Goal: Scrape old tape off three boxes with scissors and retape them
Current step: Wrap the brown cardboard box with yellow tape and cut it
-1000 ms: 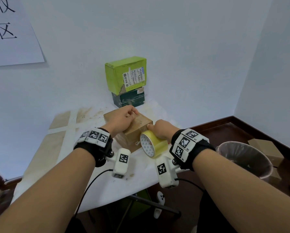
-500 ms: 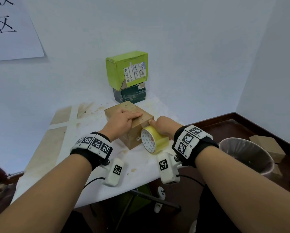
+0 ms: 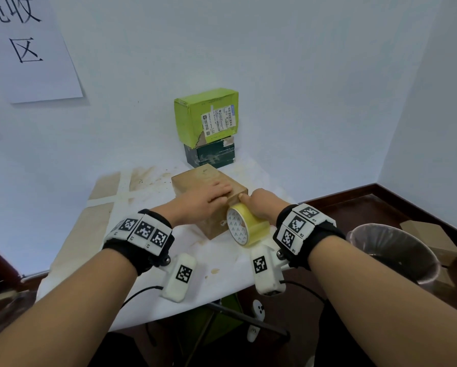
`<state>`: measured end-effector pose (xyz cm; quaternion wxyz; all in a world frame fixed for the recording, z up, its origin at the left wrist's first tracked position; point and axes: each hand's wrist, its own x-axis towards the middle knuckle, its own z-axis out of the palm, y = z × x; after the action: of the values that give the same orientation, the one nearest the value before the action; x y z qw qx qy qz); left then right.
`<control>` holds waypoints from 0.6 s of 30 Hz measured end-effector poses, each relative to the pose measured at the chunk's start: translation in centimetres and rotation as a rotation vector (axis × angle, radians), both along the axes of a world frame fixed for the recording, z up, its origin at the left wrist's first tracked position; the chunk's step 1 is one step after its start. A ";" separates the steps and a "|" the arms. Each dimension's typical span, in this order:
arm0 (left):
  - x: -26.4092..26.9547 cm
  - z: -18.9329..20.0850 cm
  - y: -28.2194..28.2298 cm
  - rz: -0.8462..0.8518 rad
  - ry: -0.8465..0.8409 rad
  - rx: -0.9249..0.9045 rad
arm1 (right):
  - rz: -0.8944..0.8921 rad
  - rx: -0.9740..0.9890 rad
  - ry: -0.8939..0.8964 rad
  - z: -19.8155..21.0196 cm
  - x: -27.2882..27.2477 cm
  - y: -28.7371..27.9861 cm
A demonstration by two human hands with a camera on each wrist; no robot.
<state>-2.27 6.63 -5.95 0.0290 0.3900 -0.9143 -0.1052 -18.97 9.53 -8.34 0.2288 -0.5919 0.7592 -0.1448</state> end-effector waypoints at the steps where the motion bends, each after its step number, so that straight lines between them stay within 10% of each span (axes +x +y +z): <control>1: 0.2 -0.3 0.2 -0.014 -0.011 0.012 | 0.002 0.001 0.007 -0.1 0.0 -0.2; 15: 1.3 -1.1 -0.7 -0.033 0.085 0.076 | -0.206 -0.154 -0.480 0.5 -3.4 1.2; 18: 1.4 -1.1 -1.0 -0.042 0.084 0.094 | -0.237 -0.138 -0.182 -0.1 -5.6 1.0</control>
<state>-0.85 5.68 -7.04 0.0470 0.3670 -0.9143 -0.1648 -24.62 10.58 -8.42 0.2366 -0.4968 0.7882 -0.2756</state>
